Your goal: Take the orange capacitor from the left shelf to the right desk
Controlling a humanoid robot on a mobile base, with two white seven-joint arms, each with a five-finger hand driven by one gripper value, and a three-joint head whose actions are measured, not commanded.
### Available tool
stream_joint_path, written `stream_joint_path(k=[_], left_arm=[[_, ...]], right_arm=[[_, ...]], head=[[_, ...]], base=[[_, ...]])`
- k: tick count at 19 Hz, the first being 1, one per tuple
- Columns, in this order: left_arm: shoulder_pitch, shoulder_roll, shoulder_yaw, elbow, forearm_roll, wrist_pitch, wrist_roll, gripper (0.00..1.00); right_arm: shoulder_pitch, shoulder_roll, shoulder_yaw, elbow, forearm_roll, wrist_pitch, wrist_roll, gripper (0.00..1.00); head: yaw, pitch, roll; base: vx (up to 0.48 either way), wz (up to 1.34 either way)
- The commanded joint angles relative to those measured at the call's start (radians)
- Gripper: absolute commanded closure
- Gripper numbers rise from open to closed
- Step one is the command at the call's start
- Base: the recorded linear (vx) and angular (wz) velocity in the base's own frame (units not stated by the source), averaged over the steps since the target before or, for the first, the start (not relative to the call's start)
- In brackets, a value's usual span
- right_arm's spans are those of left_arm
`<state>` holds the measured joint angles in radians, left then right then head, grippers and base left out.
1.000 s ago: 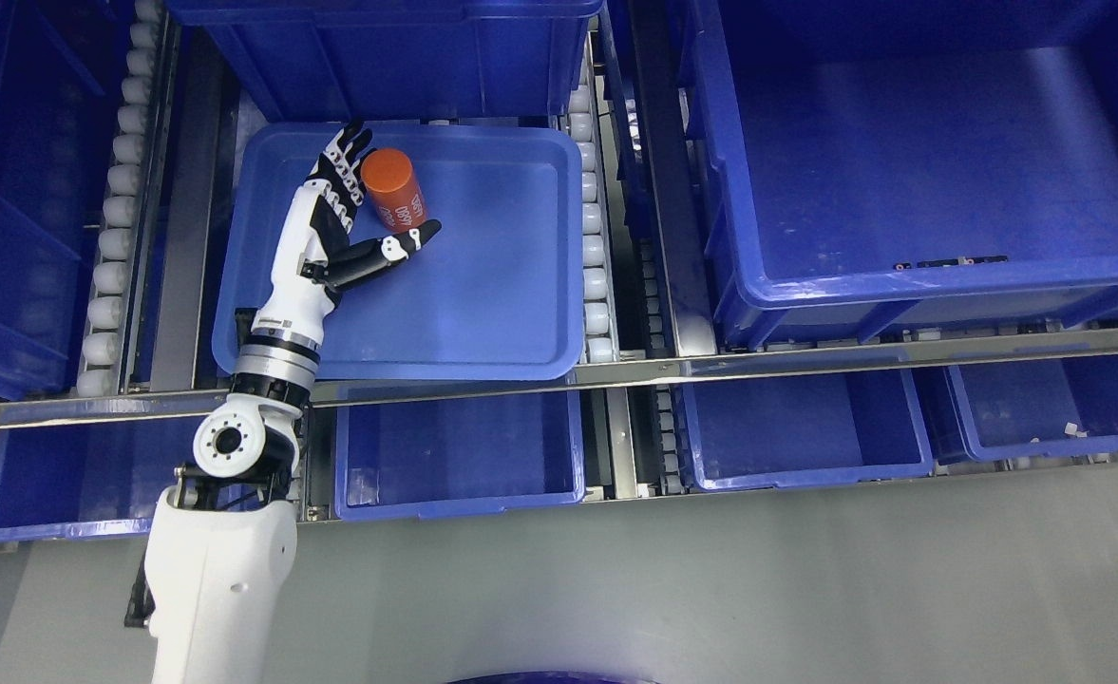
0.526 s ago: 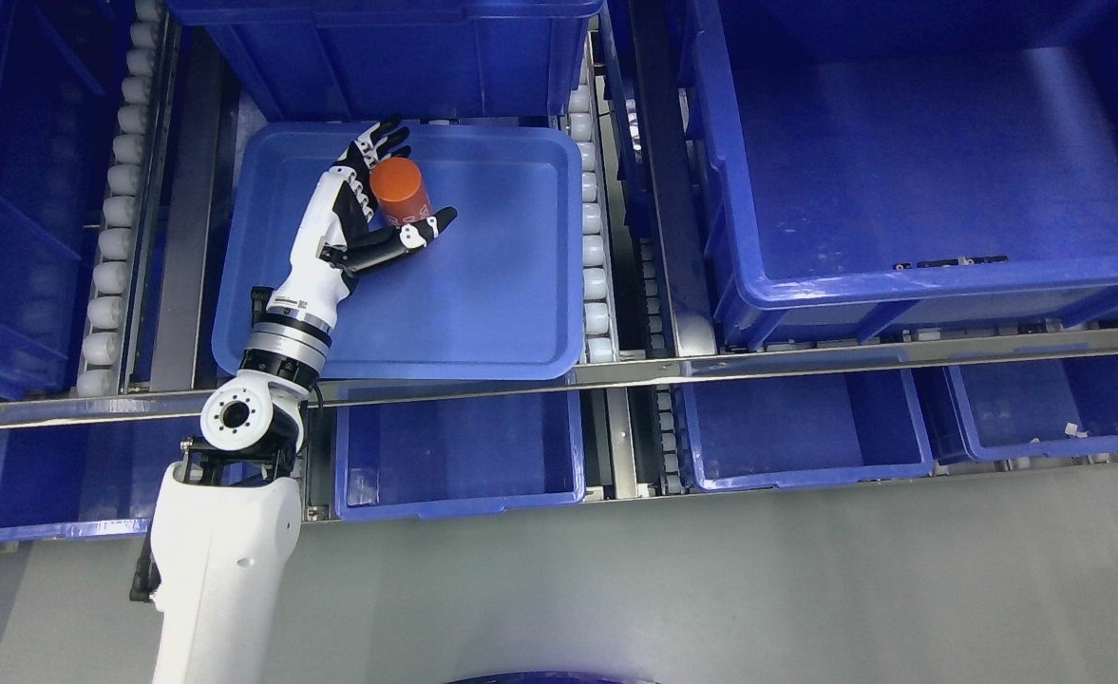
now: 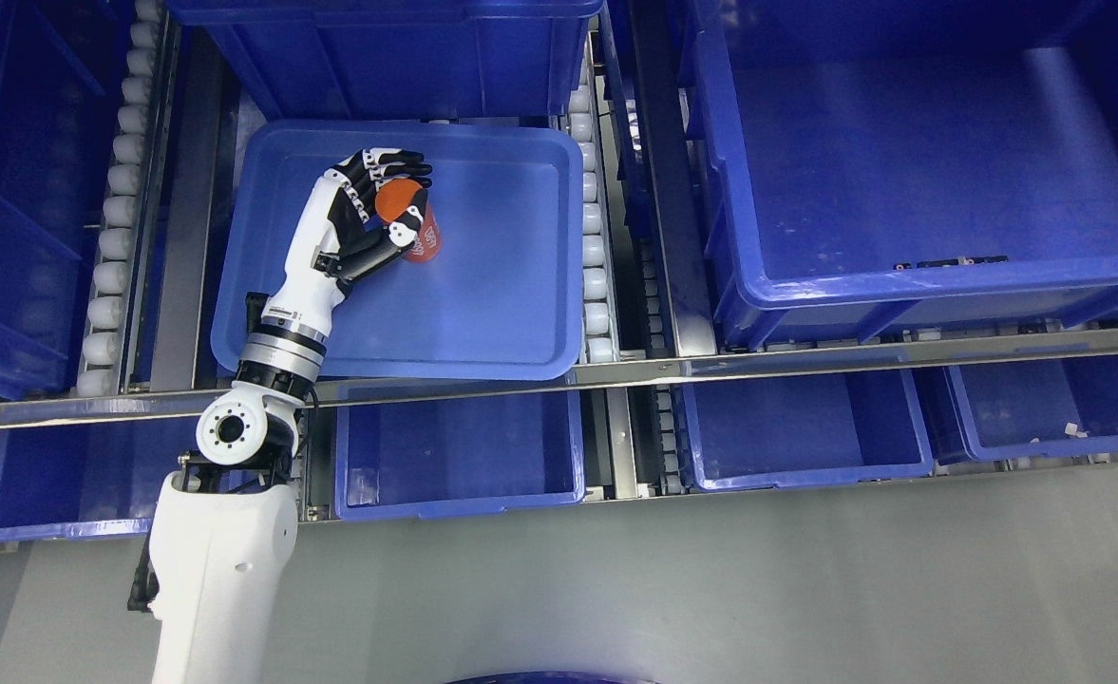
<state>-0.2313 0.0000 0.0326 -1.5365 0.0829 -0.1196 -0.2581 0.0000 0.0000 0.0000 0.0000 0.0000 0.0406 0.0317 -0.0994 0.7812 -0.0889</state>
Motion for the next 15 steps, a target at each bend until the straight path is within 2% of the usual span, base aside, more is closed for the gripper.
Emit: stream_joint_path(k=[1,4,11,12,13,14,15], left_arm=[[0.009,0.017,0.039,0.015,0.027,-0.058,-0.001,1.0],[-0.002,0.017,0.041,-0.025,0.044,-0.113,-0.001,1.0],[-0.014,0.017,0.039,-0.077,0.084,-0.121,-0.001,0.99],[-0.013,0.017,0.039,-0.077,0.084,-0.124,-0.001,0.97],[-0.008,0.017,0.032,-0.077,0.084,-0.118,-0.001,0.81],[-0.003,0.017,0.02,-0.076,0.078,-0.101,0.0,0.43],[0.003,0.017,0.001,-0.077,0.069,-0.065,0.003,0.18]], right_arm=[[-0.002,-0.017,-0.011,-0.034,0.005,0.001,0.001,0.0],[-0.002,-0.017,-0.011,-0.034,0.005,0.001,0.001,0.0],[-0.002,-0.017,-0.011,-0.034,0.005,0.001,0.0,0.0],[-0.002,-0.017,-0.011,-0.034,0.005,0.001,-0.001,0.0],[-0.002,-0.017,-0.011,-0.034,0.005,0.001,0.0,0.0],[-0.002,-0.017,-0.011,-0.034,0.005,0.001,0.001,0.0],[-0.002,-0.017,-0.011,-0.034,0.005,0.001,0.001,0.0]], head=[[0.0,0.0,0.0],[0.0,0.0,0.0],[0.0,0.0,0.0],[0.0,0.0,0.0],[0.0,0.0,0.0],[0.0,0.0,0.0],[0.0,0.0,0.0]], base=[[0.0,0.0],[0.0,0.0],[0.0,0.0],[0.0,0.0],[0.0,0.0],[0.0,0.0],[0.0,0.0]])
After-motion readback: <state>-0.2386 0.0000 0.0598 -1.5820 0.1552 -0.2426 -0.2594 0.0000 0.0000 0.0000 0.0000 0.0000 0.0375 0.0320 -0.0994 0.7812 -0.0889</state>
